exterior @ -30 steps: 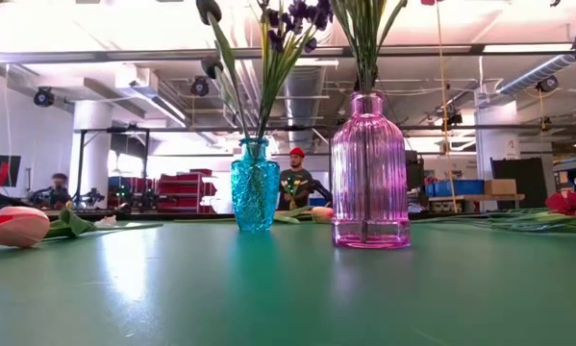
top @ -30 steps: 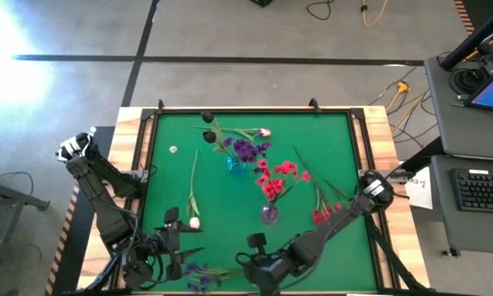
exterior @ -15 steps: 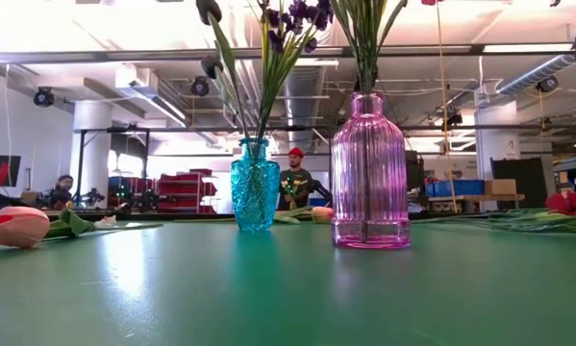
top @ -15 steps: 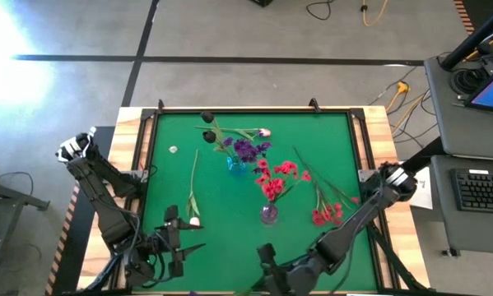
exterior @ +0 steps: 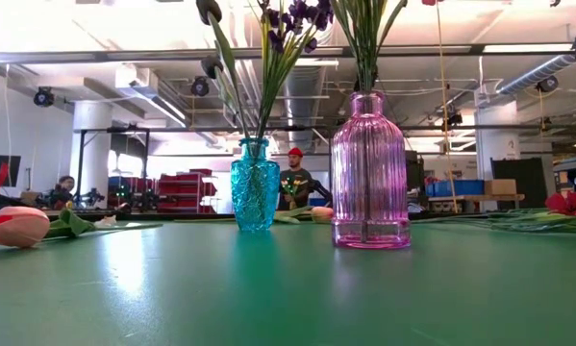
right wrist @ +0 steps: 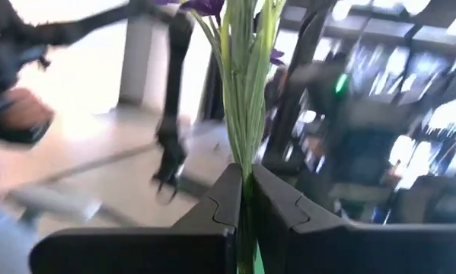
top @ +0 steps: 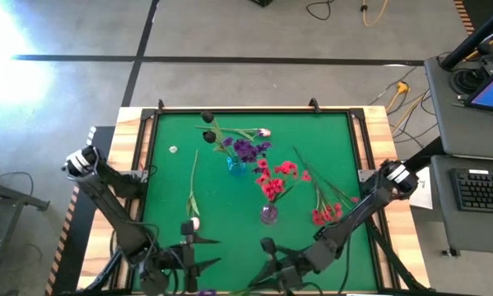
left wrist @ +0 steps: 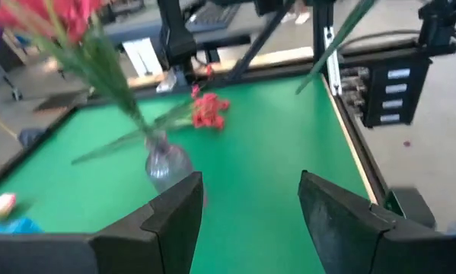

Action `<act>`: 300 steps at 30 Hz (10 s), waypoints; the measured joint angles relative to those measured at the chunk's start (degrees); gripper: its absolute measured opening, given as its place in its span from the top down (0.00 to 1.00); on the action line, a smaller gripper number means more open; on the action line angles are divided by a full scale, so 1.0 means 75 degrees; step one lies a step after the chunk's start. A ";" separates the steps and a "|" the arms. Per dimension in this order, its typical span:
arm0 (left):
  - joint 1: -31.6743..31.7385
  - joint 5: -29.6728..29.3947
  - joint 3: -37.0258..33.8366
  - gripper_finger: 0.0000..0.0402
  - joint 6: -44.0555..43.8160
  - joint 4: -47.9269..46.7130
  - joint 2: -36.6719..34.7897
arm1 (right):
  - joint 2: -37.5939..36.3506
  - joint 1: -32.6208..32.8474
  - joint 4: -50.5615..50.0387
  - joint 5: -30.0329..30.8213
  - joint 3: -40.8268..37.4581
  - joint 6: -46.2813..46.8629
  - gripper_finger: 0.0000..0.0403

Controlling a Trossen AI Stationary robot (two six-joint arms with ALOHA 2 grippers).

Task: Sort flowers into vase by color
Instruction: Put the purple flowers into the blue vase

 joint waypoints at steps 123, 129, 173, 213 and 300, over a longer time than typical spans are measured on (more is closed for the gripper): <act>0.0953 0.3348 -0.0062 0.21 0.3235 0.5139 0.0173 | 0.0622 -0.0077 0.0212 0.1432 0.0978 -0.1791 0.96; 0.0980 0.3422 -0.0062 0.22 0.3484 0.5672 0.0204 | 0.0627 -0.0261 0.0067 0.1507 0.0960 -0.1472 0.96; 0.0628 0.0813 -0.0036 0.99 0.2642 0.2543 -0.0083 | 0.0627 0.0076 -0.0605 0.4156 0.1254 -0.0615 0.48; 0.0634 0.0618 0.0582 0.50 0.2511 0.1314 -0.0081 | 0.0475 -0.0688 -0.3401 0.1976 0.3097 0.0665 0.96; 0.2832 0.1192 -0.5147 0.41 0.2194 0.3159 -0.4693 | -0.0961 -0.7896 0.3530 -0.3505 -0.2035 0.3846 0.97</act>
